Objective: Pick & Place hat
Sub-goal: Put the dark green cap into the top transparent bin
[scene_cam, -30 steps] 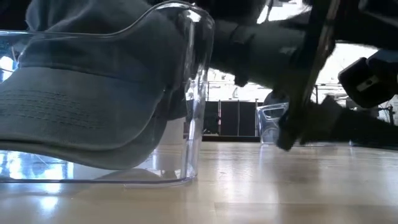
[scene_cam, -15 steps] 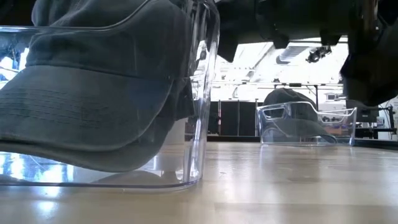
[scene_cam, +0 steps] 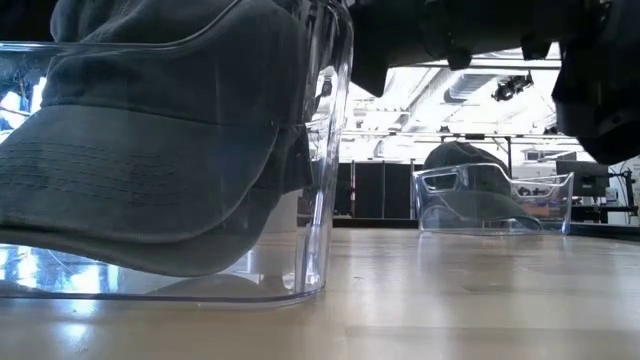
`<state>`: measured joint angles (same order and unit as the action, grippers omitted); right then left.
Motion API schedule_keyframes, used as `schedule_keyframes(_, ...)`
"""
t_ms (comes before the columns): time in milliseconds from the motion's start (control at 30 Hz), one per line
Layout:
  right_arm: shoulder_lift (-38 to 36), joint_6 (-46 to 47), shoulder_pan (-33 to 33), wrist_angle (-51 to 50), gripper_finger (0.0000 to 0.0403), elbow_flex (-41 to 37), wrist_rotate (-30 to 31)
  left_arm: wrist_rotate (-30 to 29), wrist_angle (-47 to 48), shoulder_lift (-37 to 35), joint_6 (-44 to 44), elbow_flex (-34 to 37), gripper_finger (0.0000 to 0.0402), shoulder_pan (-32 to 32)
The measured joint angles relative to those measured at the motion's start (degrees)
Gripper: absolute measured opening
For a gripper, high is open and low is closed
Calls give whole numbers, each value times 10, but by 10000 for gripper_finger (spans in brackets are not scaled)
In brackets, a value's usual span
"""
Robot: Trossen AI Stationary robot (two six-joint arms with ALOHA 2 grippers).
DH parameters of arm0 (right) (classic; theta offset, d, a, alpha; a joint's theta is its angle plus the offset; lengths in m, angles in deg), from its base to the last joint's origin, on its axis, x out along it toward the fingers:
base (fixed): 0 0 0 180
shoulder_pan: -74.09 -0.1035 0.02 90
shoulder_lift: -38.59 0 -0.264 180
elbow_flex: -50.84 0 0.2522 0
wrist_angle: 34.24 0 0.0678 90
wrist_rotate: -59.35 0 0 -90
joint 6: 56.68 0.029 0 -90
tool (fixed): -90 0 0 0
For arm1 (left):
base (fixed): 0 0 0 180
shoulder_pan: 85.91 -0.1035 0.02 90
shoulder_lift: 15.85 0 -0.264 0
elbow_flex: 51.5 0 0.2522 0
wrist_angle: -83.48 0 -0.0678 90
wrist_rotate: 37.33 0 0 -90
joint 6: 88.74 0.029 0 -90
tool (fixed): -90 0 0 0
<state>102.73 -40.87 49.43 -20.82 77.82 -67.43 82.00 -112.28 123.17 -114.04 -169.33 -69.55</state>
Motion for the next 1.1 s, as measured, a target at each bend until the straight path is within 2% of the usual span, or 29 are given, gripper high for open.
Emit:
schedule_keyframes(200, 0, 19, -31, 36, 240, 0, -34, -7, 9, 0, -2, 0, 136, -10)
schedule_keyframes(400, 0, 61, -34, 101, 240, 0, -115, 5, -8, 0, -2, 0, 121, -15)
schedule_keyframes(467, 0, 73, -32, 122, 240, 0, -125, 17, -30, 0, -2, 0, 117, -16)
schedule_keyframes(533, 0, 81, -31, 126, 240, 0, -105, 31, -50, 0, -2, 0, 115, -15)
schedule_keyframes(700, 0, 82, -31, 86, 240, 0, 10, 45, -69, 0, -6, 0, 114, -14)
schedule_keyframes(767, 0, 81, -31, 70, 240, 0, 39, 44, -68, 0, -6, 0, 114, -17)
schedule_keyframes(933, 0, 63, -49, 92, 240, 0, 34, 39, -68, 0, -7, 0, 114, -26)
schedule_keyframes(1100, 0, 86, -69, 127, 240, 0, 48, 36, -72, -1, -10, 0, 114, -29)
